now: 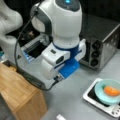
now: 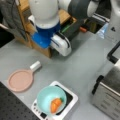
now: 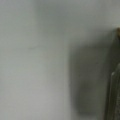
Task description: Pick up the pan. Place the pan on the table. Pick up the bowl. Place the bowl on the stove.
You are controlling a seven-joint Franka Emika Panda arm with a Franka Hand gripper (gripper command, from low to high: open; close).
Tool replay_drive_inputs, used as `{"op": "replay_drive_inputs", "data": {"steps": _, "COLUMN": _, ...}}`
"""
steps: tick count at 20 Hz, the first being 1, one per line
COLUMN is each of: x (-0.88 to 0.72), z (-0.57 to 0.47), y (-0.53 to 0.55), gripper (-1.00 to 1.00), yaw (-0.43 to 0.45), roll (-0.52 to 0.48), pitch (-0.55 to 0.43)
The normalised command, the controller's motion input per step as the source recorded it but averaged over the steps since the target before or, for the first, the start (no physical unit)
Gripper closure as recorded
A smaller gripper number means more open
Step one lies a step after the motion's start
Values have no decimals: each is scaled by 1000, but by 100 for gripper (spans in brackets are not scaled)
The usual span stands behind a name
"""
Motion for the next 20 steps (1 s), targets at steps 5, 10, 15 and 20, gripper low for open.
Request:
{"op": "replay_drive_inputs", "data": {"steps": 5, "x": -324, "z": 90, "y": 260, "gripper": -100, "yaw": -173, "roll": 88, "pitch": -44}}
{"op": "replay_drive_inputs", "data": {"steps": 10, "x": -322, "z": -69, "y": 23, "gripper": -100, "yaw": -116, "roll": 81, "pitch": -91}}
{"op": "replay_drive_inputs", "data": {"steps": 15, "x": -304, "z": -133, "y": -145, "gripper": -100, "yaw": -56, "roll": 92, "pitch": -132}}
{"op": "replay_drive_inputs", "data": {"steps": 20, "x": -239, "z": -66, "y": -167, "gripper": -100, "yaw": -6, "roll": 123, "pitch": -165}}
